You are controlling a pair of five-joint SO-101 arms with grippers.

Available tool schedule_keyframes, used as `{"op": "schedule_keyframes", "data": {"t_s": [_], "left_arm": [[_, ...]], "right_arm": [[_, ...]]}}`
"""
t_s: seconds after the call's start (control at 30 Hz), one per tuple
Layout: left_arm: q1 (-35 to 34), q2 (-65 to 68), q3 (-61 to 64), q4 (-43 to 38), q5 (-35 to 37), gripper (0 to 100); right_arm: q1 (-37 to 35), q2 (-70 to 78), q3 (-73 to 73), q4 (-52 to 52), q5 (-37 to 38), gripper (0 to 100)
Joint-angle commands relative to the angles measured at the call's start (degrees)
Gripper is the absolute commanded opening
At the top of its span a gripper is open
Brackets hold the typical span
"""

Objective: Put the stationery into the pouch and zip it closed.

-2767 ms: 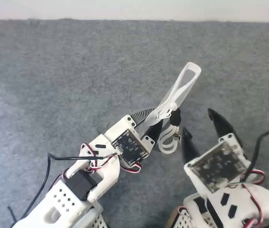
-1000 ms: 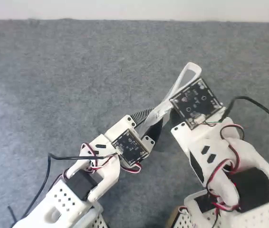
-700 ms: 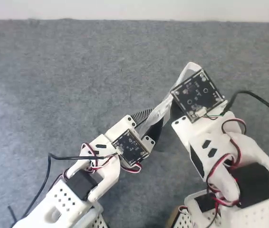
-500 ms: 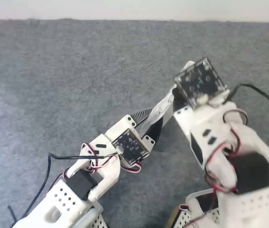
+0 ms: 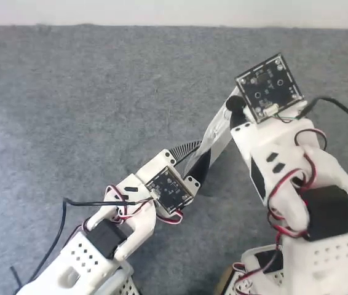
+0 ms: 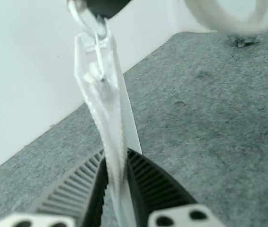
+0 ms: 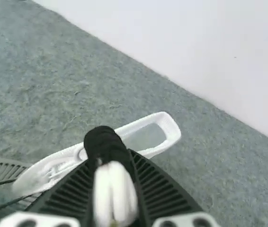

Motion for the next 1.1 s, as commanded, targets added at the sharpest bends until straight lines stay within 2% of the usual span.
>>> {"op": "schedule_keyframes", "data": {"t_s": [0.0,0.1,0.17,0.23,0.33,0.57,0.87,1.07], "left_arm": [[-0.4,1.5,3.4,0.7,-0.4,1],[-0.4,1.4,2.8,0.8,0.0,1],[-0.4,0.5,2.2,1.1,3.0,2],[-0.4,-1.8,2.0,3.2,5.5,6],[-0.4,-7.9,2.1,6.9,7.8,13],[-0.4,-24.0,3.4,13.8,8.7,14],[0.0,-27.8,8.7,5.2,8.9,14],[0.7,-27.8,8.7,0.7,14.6,14]], "right_arm": [[-3.1,0.0,-8.2,3.0,-1.0,0.7],[-7.0,0.0,-10.9,6.5,-1.0,0.7],[-8.7,0.0,-12.0,8.7,-1.0,0.7],[-9.4,0.0,-13.4,11.4,-0.9,0.7],[-9.5,0.2,-15.6,16.0,-0.6,0.7],[-9.2,0.0,-15.7,20.7,1.1,0.7],[-11.6,0.0,-12.4,20.8,-0.4,0.7],[-15.6,0.0,-12.4,20.7,-2.5,0.7]]}}
